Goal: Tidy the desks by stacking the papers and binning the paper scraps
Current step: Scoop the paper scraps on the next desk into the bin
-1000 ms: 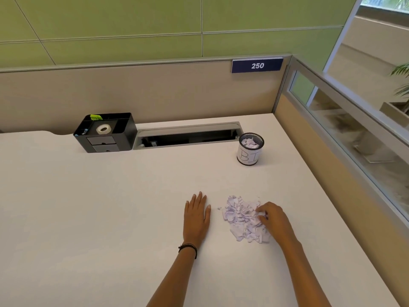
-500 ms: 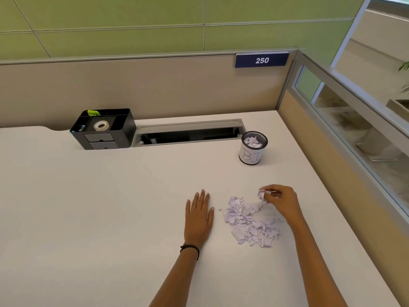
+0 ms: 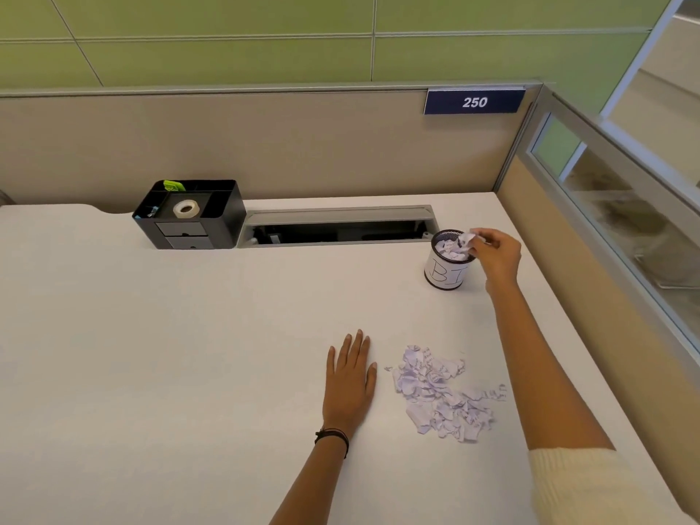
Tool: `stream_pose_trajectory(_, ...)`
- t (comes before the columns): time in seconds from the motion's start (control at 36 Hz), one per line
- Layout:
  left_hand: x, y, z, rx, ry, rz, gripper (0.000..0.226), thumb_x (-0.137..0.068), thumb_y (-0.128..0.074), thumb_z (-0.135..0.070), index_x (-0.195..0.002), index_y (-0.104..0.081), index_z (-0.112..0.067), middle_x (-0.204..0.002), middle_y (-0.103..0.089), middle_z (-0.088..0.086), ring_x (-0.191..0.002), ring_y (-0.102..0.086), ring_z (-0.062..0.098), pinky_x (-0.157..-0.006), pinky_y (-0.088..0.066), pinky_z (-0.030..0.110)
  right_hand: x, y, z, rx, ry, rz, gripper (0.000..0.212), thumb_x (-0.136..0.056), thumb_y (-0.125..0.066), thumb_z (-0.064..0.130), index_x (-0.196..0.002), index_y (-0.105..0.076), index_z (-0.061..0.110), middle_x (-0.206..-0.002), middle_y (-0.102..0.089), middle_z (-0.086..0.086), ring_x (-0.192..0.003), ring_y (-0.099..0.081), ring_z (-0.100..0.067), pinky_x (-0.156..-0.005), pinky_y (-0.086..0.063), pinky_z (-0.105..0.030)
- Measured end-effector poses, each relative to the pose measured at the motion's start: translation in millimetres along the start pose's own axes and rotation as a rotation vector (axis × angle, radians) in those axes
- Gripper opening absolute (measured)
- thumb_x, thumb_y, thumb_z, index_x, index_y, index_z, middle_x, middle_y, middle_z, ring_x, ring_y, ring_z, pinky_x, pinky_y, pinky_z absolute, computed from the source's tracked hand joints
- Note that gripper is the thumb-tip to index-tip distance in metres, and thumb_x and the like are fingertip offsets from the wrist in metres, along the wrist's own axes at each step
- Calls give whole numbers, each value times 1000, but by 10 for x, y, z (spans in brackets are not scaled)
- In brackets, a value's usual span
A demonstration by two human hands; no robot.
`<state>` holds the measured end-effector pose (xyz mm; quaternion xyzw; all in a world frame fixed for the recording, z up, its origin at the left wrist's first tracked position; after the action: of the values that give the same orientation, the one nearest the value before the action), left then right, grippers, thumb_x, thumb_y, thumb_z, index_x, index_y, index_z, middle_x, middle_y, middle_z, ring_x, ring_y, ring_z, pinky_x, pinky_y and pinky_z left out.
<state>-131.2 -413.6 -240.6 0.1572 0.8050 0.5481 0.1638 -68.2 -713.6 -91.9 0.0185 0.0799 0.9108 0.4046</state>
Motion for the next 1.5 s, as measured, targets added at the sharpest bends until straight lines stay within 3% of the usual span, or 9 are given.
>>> stream_pose_trajectory(0.08, -6, 5, -6, 3, 5, 8, 50, -97, -26, -35, -144, -31, -19, -151, -32, -3, -139, -27, 14, -112, -7, 36, -76, -86, 41, 146, 102, -64, 21, -84, -55, -3, -98, -70, 2, -100, -69, -13, -87, -64, -19, -71, -52, -15)
stream_pose_trajectory(0.22, -6, 15, -7, 9, 4, 4, 50, -97, -27, -35, -144, -32, -19, -151, -32, -3, -138, -31, 15, -112, -7, 36, -88, -359, 22, 517, 207, 157, 27, -90, -47, -1, -110, -65, -3, -114, -64, -19, -106, -59, -32, -90, -43, -27)
stream_pose_trajectory(0.36, -2, 13, -2, 10, 10, -1, 50, -99, -21, -37, -145, -31, -20, -152, -29, -4, -140, -27, 15, -113, -6, 35, 4, -455, 20, 707, 286, 198, 27, -94, -44, 12, -104, -67, 0, -103, -66, -19, -94, -60, -34, -76, -43, -30)
stream_pose_trajectory(0.44, -4, 23, -7, 13, 8, -7, 50, -99, -20, -37, -145, -31, -20, -152, -29, -4, -140, -27, 15, -113, -6, 36, -2, -564, -74, 925, 322, 286, 40, -98, -37, 27, -90, -68, 3, -94, -68, -18, -96, -59, -35, -103, -31, -41)
stream_pose_trajectory(0.64, -5, 15, -4, 22, 5, -3, 50, -98, -25, -36, -145, -30, -20, -152, -29, -3, -140, -28, 16, -112, -8, 37, 16, -644, -328, 1364, 332, 499, 45, -101, -18, 23, -144, -29, 16, -130, -52, -16, -121, -48, -36, -112, -5, -57)
stream_pose_trajectory(0.81, -7, 13, 6, 18, 8, 3, 50, -98, -24, -36, -145, -30, -20, -152, -29, -3, -140, -28, 16, -113, -7, 36, 51, -580, -211, 1100, 383, 414, 40, -101, -29, 30, -120, -56, 8, -114, -64, -13, -115, -53, -30, -114, -4, -48)
stream_pose_trajectory(0.92, -12, 7, 8, 17, 10, 6, 50, -97, -26, -35, -144, -32, -20, -152, -31, -3, -139, -30, 16, -113, -6, 36, 276, -390, 40, 822, 657, 216, 42, -93, -34, 27, -112, -63, 3, -117, -63, -16, -105, -59, -33, -98, -42, -42)
stream_pose_trajectory(1.03, -9, -1, 10, 19, 14, 12, 50, -98, -26, -35, -144, -31, -20, -152, -30, -3, -139, -29, 16, -113, -5, 35, 629, -239, 42, 694, 761, 187, 34, -87, -50, -3, -118, -61, 4, -121, -61, -12, -111, -56, -27, -90, -49, -36)
stream_pose_trajectory(1.5, 19, 75, -20, 80, 6, 7, 58, -95, -11, -41, -146, -28, -20, -155, -20, -4, -143, -16, 13, -115, 4, 31, 1709, -220, -1008, 798, 286, 891, 47, -91, -56, 33, -135, -44, 26, -146, -32, 2, -134, -32, -15, -105, -27, -23)
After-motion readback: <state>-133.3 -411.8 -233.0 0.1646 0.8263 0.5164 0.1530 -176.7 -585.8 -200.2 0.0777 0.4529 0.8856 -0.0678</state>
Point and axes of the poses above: each hand's wrist, its own x-axis away from the middle knuckle, its own y-axis out of the back of the hand, z = x × y, the point moved 6 cm from there along -x, towards the middle knuckle
